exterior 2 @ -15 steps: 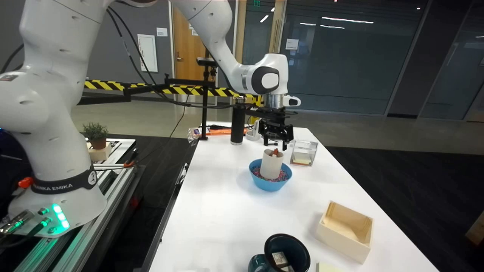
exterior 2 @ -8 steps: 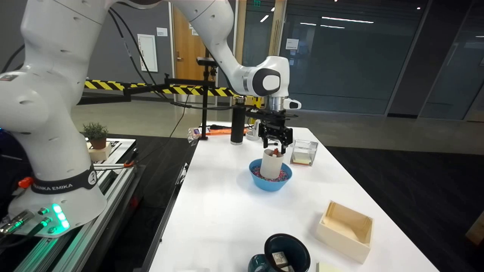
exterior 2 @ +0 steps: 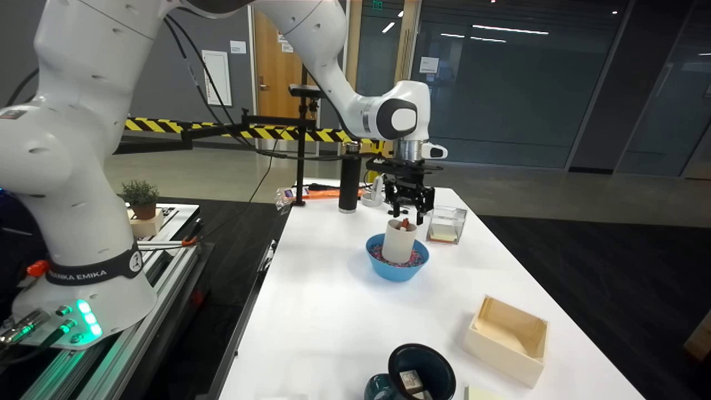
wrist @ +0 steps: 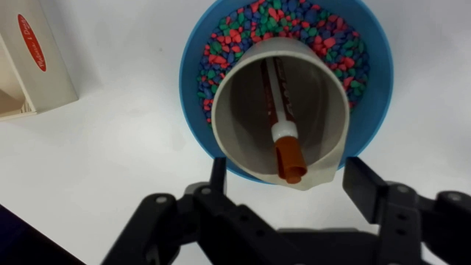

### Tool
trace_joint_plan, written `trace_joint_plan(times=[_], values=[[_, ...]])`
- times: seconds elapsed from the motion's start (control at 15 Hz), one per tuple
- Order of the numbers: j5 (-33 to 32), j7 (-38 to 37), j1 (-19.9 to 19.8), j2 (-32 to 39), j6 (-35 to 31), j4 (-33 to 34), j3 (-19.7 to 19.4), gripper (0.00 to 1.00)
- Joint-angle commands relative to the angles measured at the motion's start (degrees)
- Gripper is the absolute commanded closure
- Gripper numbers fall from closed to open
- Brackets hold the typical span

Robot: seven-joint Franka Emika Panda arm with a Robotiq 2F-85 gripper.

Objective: Take the marker from the white cup and place it in the box, then place the cup on the table.

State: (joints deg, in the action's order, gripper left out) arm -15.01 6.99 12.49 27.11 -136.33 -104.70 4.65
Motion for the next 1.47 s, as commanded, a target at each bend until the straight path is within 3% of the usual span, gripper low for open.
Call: trace_joint_plan(times=[0.0,0.13,0.33,0.4,0.53,0.67,0.73,0.8,1.0,1.4], values=[[-1.26,-1.07,0.39,1.25,1.73,2.34,-0.17,0.44],[-1.23,-1.01,0.39,1.51,1.74,2.63,-0.17,0.44],[-1.22,-1.02,0.47,1.57,1.85,2.81,-0.15,0.66],[-1.22,-1.00,0.49,1.57,1.86,2.84,-0.15,0.68],[-1.25,-1.04,0.54,1.66,2.01,2.99,-0.18,0.61],[-1.31,-1.08,0.56,1.73,2.01,2.98,-0.25,0.61],[-1.33,-1.13,0.58,1.71,2.04,2.98,-0.29,0.67],[-1.33,-1.17,0.59,1.70,2.08,2.98,-0.30,0.88],[-1.49,-1.37,0.69,1.73,2.01,2.94,-0.41,0.98],[-1.43,-1.96,0.60,1.16,2.17,3.68,-0.87,0.96]])
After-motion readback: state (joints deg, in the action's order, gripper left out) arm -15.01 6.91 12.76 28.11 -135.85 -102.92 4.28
